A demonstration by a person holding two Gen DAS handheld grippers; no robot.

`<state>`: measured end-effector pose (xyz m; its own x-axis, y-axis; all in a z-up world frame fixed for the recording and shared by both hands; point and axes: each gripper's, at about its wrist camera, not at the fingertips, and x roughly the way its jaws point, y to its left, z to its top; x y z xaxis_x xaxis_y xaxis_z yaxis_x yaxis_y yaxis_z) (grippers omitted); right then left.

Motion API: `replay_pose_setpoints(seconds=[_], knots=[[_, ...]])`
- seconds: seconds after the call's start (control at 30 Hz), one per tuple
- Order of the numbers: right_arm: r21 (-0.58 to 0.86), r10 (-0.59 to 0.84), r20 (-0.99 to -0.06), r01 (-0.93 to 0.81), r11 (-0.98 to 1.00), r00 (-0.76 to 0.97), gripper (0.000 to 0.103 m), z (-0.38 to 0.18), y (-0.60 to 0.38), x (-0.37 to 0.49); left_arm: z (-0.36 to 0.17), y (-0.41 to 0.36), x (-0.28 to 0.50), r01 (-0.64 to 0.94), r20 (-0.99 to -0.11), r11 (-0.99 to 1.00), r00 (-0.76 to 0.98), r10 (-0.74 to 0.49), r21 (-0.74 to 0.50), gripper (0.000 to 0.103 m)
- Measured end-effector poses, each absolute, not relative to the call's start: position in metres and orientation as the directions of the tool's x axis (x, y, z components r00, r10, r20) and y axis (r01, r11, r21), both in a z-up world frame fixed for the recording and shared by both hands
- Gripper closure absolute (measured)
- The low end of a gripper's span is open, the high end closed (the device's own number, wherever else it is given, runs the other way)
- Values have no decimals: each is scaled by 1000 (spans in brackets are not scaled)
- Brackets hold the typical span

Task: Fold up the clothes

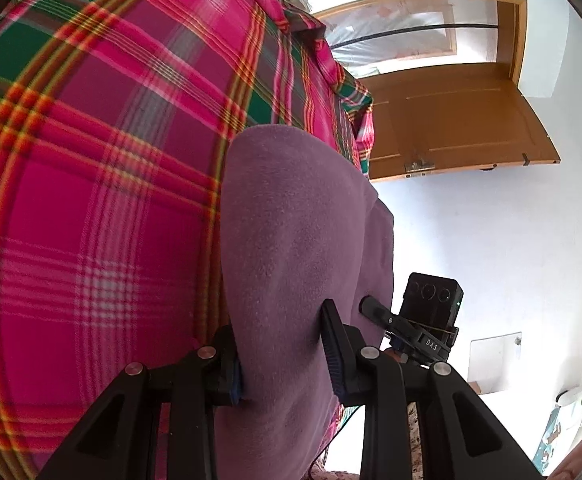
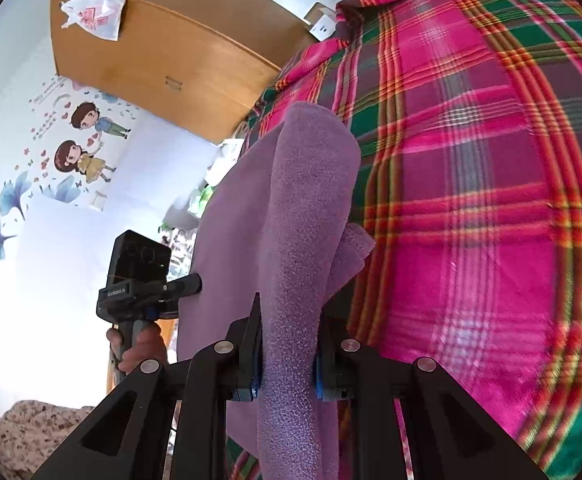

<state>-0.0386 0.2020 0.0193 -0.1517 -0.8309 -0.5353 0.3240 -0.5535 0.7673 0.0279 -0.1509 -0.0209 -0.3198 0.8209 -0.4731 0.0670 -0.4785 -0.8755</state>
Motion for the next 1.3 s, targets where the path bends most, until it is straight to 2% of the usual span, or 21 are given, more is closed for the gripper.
replay_pose_setpoints(seconds=[0.67, 1.3], knots=[[774, -827, -537, 293, -561, -165, 84, 10, 175, -64, -23, -191, -28, 67, -486, -503, -397, 779, -862, 71], [782, -829, -530, 275, -560, -181, 84, 7, 155, -86, -22, -271, -26, 84, -479, -497, -445, 757, -864, 71]])
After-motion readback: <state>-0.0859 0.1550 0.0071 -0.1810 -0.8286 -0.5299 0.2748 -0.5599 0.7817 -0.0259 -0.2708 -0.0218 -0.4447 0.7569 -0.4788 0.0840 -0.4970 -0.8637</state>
